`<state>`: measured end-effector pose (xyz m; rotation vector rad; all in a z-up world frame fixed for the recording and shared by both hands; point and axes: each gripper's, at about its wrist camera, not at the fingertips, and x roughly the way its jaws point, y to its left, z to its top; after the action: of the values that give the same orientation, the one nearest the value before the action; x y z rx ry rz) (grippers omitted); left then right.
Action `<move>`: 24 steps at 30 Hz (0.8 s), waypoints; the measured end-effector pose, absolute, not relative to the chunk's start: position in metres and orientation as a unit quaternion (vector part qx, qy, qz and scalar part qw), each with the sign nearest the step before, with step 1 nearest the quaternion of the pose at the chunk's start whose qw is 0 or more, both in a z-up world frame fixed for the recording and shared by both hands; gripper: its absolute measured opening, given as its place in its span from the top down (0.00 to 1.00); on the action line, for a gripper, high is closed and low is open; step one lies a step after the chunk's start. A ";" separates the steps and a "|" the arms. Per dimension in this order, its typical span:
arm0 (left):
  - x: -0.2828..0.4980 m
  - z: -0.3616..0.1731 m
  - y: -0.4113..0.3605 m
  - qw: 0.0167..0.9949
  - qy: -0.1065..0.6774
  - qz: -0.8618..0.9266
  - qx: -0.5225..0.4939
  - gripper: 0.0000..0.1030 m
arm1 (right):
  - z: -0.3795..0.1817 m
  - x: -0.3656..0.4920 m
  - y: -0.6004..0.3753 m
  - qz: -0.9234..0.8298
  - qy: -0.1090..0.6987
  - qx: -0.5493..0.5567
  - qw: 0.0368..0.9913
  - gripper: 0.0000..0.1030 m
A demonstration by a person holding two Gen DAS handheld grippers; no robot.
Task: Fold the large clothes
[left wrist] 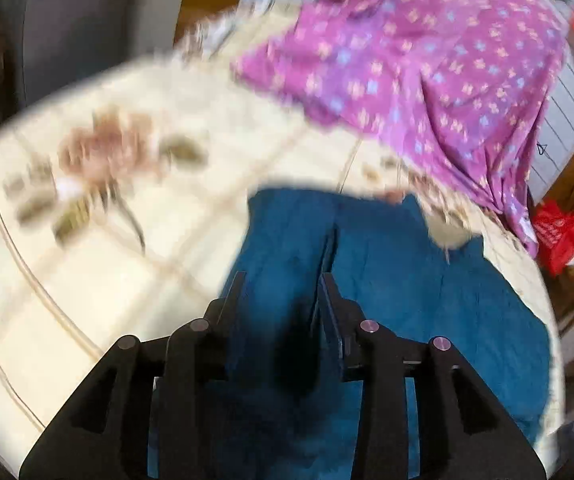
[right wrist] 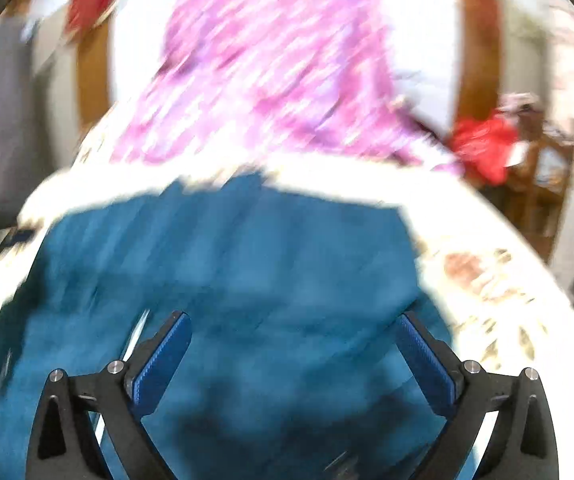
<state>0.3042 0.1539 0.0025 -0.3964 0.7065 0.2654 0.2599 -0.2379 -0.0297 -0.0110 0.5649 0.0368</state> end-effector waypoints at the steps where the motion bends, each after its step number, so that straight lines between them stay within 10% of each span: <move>1: 0.309 0.007 0.143 0.921 0.334 0.117 -0.165 0.68 | -0.024 0.269 -0.248 0.007 0.274 0.015 0.962 0.04; 7: 0.359 -0.030 0.074 0.930 0.363 0.061 -0.010 0.68 | -0.023 0.345 -0.251 0.056 0.274 0.039 0.959 0.17; 16: 0.375 -0.071 0.089 0.896 0.437 0.071 -0.033 0.65 | -0.097 0.393 -0.287 0.077 0.413 0.102 0.902 0.16; 24: 0.366 -0.067 0.083 0.896 0.438 0.073 -0.032 0.66 | -0.035 0.403 -0.253 0.067 0.321 0.058 0.943 0.17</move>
<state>0.3656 0.0828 -0.0673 -0.0653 0.9071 0.1506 0.4030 -0.2531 -0.0347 0.1180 0.6545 0.1362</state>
